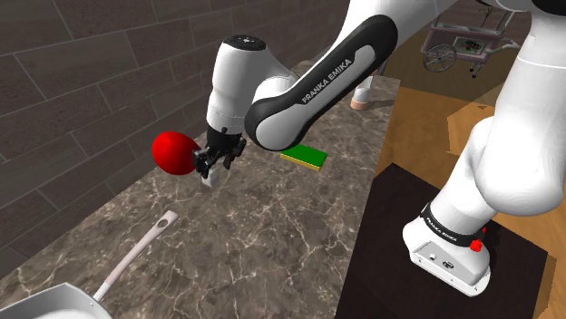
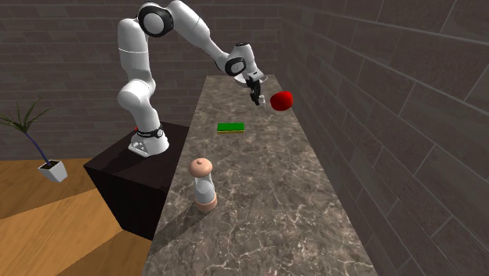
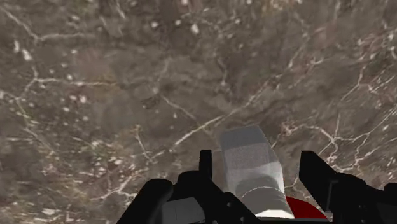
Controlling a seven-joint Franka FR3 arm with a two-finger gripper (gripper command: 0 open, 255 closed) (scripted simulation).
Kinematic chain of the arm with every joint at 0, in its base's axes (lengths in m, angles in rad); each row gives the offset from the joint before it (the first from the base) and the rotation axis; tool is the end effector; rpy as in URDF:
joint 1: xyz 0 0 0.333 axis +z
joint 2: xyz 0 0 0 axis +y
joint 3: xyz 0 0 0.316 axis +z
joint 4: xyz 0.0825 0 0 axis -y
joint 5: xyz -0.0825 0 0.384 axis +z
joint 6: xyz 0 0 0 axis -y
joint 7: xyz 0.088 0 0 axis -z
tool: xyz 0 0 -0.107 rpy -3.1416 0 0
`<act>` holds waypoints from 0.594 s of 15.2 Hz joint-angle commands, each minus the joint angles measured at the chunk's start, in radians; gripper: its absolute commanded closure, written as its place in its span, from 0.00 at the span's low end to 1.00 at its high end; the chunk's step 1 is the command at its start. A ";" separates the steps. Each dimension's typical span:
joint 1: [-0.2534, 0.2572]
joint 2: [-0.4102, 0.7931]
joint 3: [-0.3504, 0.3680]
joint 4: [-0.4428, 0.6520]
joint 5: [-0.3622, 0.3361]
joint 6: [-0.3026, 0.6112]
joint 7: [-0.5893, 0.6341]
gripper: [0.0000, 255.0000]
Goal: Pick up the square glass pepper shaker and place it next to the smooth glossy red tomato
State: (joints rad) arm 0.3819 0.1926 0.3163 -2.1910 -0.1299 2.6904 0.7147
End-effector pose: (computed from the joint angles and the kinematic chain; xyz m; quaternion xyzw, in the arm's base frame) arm 0.4448 0.3744 0.3353 -0.9866 -0.0377 -0.1260 0.0967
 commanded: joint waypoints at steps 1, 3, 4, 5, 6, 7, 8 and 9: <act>0.000 0.000 0.000 0.000 0.000 0.000 0.000 0.00; 0.000 0.000 0.000 0.000 0.000 0.000 0.000 0.00; 0.000 0.000 0.000 0.000 0.000 0.000 0.000 0.00; 0.000 0.000 0.000 0.000 0.000 0.000 0.000 0.00; -0.007 -0.033 0.009 -0.007 0.023 -0.024 -0.016 0.00; -0.014 -0.066 0.016 -0.013 0.045 -0.049 -0.032 0.00; -0.019 -0.099 0.022 -0.018 0.067 -0.075 -0.047 0.00; -0.021 -0.124 0.024 -0.020 0.083 -0.096 -0.058 0.00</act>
